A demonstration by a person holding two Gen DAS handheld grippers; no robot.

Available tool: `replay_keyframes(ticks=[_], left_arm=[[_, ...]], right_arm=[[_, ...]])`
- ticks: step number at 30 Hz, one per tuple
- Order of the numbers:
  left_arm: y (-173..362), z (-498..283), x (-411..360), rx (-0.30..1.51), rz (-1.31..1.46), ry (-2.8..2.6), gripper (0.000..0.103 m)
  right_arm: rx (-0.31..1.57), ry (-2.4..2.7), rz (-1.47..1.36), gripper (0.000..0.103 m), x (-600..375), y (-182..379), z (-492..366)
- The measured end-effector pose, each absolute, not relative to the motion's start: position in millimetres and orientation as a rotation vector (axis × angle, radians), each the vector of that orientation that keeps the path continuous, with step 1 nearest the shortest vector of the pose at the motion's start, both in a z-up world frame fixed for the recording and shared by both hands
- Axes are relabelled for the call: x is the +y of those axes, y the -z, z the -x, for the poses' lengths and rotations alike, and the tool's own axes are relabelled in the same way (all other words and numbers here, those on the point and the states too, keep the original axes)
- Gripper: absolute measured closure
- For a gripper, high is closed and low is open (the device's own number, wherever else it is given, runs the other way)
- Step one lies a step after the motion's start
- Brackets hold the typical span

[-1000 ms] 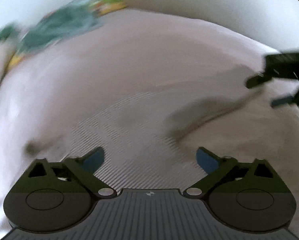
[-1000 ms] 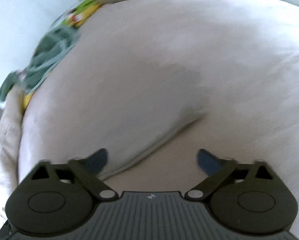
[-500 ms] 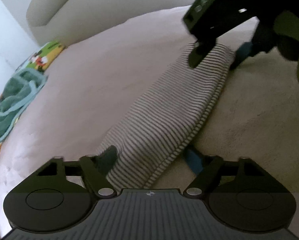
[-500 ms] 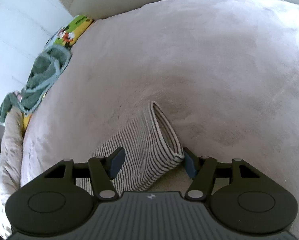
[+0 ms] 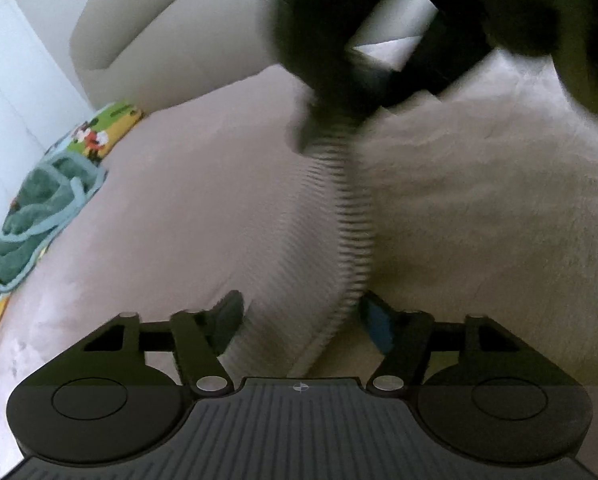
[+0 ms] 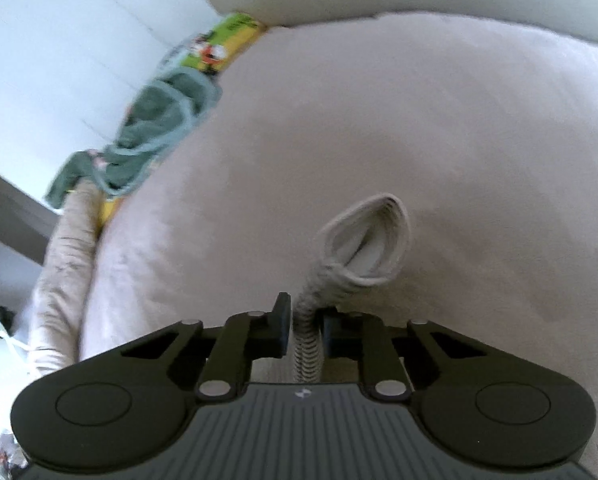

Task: Fold clothes
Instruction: 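Pinch the folded sleeve cuff with the right gripper while the left gripper holds the shirt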

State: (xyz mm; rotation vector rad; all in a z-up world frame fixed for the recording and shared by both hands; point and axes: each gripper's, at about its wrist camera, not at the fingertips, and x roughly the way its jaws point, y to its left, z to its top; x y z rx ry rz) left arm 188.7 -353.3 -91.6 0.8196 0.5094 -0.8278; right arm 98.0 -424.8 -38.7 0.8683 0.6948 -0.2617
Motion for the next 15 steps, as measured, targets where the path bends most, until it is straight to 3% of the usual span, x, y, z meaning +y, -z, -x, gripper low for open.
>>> replay_keyframes(ticks=[1, 4, 15], left_arm=[[91.7, -189.4, -355.2, 0.511, -0.816, 0.816, 0.056], [88.9, -196.4, -357.4, 0.522, -0.787, 0.780, 0.079], [4.0, -230.9, -228.0, 0.614, -0.423, 0.578, 0.089]], right_arm=[[0.686, 0.240, -0.859, 0.090, -423.9, 29.7, -100.1], [0.680, 0.185, -0.798, 0.091, -417.1, 5.9, -112.7], [0.650, -0.198, -0.676, 0.094, -309.1, -66.4, -167.3]])
